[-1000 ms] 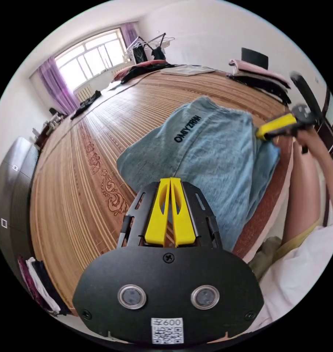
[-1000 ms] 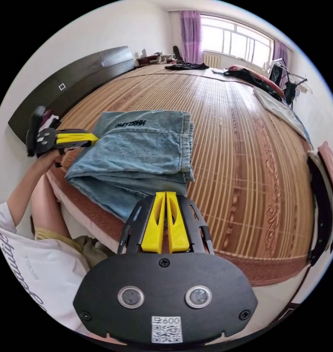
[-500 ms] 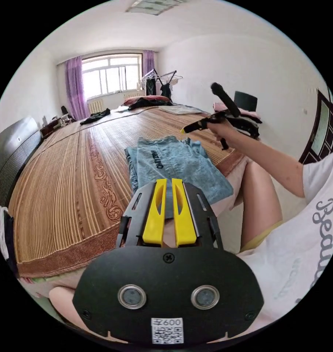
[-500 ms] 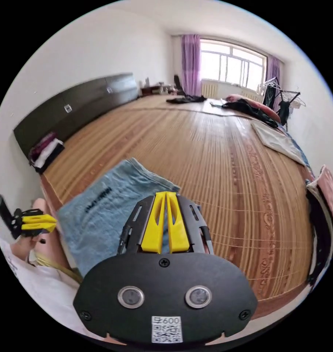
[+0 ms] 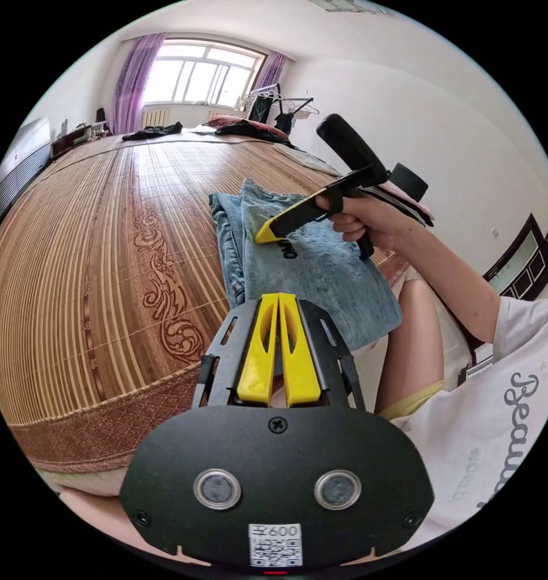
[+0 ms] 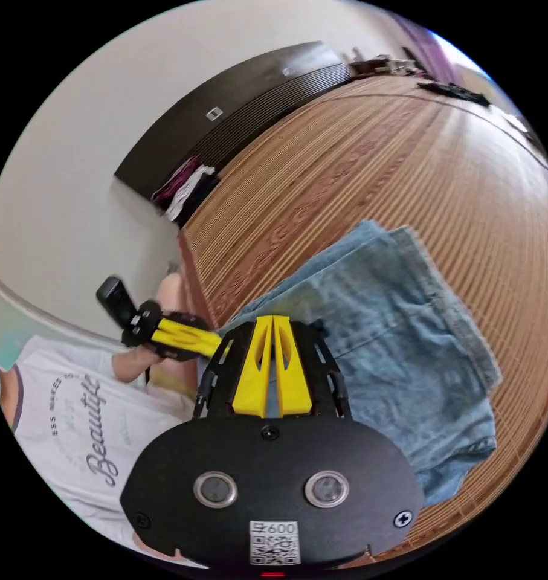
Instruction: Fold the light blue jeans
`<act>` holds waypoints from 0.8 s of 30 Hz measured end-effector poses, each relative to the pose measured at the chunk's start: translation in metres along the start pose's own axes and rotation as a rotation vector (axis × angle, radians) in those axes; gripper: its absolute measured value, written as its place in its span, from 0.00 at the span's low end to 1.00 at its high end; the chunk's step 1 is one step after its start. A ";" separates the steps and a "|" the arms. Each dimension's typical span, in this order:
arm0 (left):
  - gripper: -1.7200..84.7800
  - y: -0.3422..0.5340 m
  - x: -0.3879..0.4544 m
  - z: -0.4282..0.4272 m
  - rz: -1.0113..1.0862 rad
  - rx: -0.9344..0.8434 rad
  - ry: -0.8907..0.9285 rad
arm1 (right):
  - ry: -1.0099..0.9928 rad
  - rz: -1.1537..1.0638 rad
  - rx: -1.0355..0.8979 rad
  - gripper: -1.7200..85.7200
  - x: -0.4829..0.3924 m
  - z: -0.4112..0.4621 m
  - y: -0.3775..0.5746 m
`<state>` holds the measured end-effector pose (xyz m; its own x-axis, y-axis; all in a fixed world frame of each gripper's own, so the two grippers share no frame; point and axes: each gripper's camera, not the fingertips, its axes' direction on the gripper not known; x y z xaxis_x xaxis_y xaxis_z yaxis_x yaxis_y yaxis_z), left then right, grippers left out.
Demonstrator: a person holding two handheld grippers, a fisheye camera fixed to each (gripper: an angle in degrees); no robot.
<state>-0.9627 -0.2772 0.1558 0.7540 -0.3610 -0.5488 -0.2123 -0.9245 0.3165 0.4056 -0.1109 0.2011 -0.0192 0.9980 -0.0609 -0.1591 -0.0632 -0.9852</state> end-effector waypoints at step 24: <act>0.02 0.040 -0.083 -0.012 0.072 0.085 -0.112 | 0.211 0.092 0.385 0.01 -0.097 -0.142 -0.012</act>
<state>-1.0261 -0.2825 0.2230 0.6617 -0.4334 -0.6119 -0.3186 -0.9012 0.2937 0.5495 -0.2058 0.1961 0.1454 0.9655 -0.2161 -0.5227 -0.1105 -0.8453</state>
